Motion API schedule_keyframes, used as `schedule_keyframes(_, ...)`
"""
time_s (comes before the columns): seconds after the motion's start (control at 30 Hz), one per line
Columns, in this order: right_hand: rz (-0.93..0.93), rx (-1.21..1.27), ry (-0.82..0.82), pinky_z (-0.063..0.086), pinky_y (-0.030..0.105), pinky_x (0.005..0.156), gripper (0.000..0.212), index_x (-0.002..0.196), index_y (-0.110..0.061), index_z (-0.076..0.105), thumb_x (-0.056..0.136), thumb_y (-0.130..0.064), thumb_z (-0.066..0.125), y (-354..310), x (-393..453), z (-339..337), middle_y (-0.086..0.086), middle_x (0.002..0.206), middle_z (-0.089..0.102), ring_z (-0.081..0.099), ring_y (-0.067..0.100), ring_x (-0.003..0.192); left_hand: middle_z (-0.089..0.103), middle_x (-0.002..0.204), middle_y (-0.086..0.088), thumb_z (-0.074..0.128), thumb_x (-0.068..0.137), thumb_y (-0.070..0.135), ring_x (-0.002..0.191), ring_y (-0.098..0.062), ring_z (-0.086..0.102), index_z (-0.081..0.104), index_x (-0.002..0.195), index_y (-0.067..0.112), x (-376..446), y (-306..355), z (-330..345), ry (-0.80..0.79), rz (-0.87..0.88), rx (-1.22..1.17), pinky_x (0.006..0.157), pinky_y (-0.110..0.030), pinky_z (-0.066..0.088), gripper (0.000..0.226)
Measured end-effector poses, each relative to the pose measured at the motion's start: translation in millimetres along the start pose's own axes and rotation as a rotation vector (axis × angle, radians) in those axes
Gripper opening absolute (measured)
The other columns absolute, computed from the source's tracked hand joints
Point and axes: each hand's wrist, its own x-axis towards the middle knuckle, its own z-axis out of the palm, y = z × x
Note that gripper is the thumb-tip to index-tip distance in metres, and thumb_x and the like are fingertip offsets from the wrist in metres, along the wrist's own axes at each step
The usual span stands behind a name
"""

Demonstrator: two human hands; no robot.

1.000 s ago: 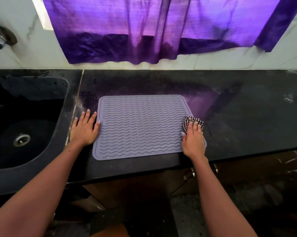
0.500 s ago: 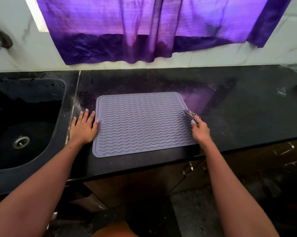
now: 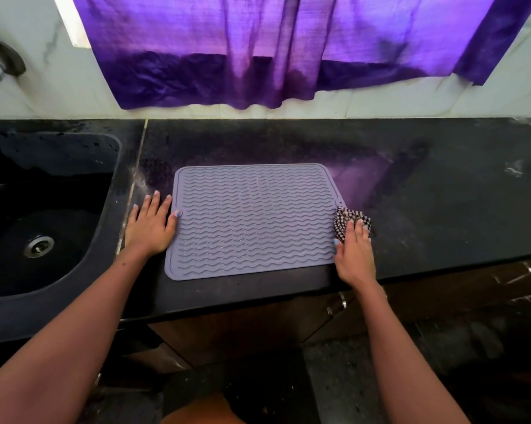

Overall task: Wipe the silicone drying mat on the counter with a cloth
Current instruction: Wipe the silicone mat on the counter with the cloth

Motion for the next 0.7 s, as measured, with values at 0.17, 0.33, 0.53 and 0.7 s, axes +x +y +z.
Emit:
schedule_keyframes(0.17,-0.005,0.044,0.000,0.003,0.035,0.119,0.057,0.149,-0.006,0.009,0.100,-0.023,0.034,1,2,0,0.011,0.159,0.001,0.000,0.024,0.147,0.007,0.158,-0.006,0.018,0.098,0.045,0.146,-0.021,0.002,0.014,0.149,0.019,-1,0,-1,-0.001,0.007,-0.009,0.117,-0.041,0.000,0.056)
schedule_keyframes(0.33,0.142,0.518,0.000,0.023,0.036,0.116,0.045,0.143,-0.008,0.037,0.099,-0.017,0.041,9,13,-17,0.006,0.144,0.040,0.036,0.021,0.134,0.007,0.158,-0.005,0.019,0.098,0.044,0.146,-0.020,0.002,0.015,0.149,0.020,-1,1,-1,0.000,-0.004,-0.020,0.117,-0.041,0.000,0.056)
schedule_keyframes(0.53,0.265,0.726,0.222,0.028,0.035,0.113,0.044,0.143,-0.011,0.037,0.100,-0.019,0.039,-28,7,-29,0.007,0.146,0.041,0.038,0.024,0.135,0.006,0.158,-0.006,0.020,0.099,0.043,0.146,-0.021,0.002,0.015,0.149,0.019,-2,2,-3,-0.004,-0.002,-0.032,0.117,-0.041,0.000,0.056)
schedule_keyframes(0.7,-0.059,0.256,0.057,0.008,0.034,0.120,0.054,0.149,-0.010,0.015,0.101,-0.023,0.033,-60,-15,13,0.007,0.158,0.010,0.007,0.020,0.147,0.005,0.158,-0.005,0.018,0.099,0.045,0.146,-0.020,0.001,0.014,0.149,0.020,-2,1,-5,-0.017,-0.002,-0.023,0.117,-0.041,0.000,0.056)
